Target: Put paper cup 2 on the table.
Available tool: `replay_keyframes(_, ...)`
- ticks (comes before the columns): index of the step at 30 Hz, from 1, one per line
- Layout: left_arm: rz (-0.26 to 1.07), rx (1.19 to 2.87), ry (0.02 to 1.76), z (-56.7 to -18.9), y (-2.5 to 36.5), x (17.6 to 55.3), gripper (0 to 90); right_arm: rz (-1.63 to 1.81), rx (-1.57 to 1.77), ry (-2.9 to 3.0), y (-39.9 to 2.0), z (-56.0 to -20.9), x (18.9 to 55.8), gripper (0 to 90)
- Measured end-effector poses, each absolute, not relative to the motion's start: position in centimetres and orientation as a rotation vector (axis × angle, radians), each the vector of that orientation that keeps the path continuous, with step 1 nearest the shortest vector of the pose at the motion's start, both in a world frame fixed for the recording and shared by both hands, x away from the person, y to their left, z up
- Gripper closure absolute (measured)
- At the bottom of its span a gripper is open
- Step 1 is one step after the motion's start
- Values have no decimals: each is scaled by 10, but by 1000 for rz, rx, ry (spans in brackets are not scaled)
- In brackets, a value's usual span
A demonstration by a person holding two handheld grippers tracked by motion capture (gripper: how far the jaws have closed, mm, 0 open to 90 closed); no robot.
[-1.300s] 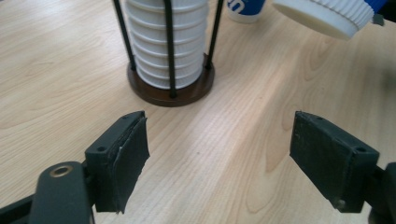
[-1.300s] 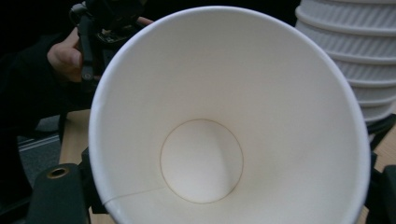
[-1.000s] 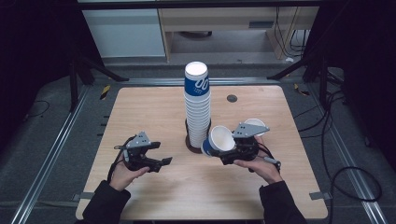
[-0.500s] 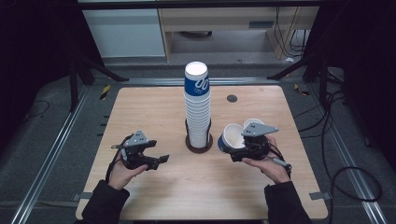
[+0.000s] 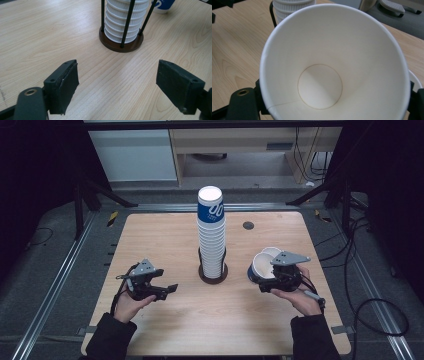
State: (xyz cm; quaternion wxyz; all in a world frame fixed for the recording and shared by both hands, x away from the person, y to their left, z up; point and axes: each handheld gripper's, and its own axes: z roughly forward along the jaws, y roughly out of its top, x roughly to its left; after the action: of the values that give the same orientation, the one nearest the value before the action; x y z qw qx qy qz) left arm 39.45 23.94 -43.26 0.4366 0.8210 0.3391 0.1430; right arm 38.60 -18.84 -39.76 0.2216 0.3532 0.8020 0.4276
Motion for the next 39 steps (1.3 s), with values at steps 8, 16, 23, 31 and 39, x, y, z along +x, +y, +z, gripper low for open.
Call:
replay_keyframes(8,374,2037,853,-430,242,393,176,1075,1040,2240,-200,-406,382,193)
replay_keyframes(16,375,2034,856,-430,244,393,176,1027,1074,2264,-208,-417,380,193)
replay_keyframes(23,373,2039,860,-431,244,394,176,1002,1084,2297,-205,-428,383,192)
replay_keyframes(31,373,2042,863,-432,244,394,177,970,1054,2370,-183,-445,392,190)
replay_keyframes(39,369,2052,865,-434,243,396,177,961,1032,2401,-165,-453,405,189)
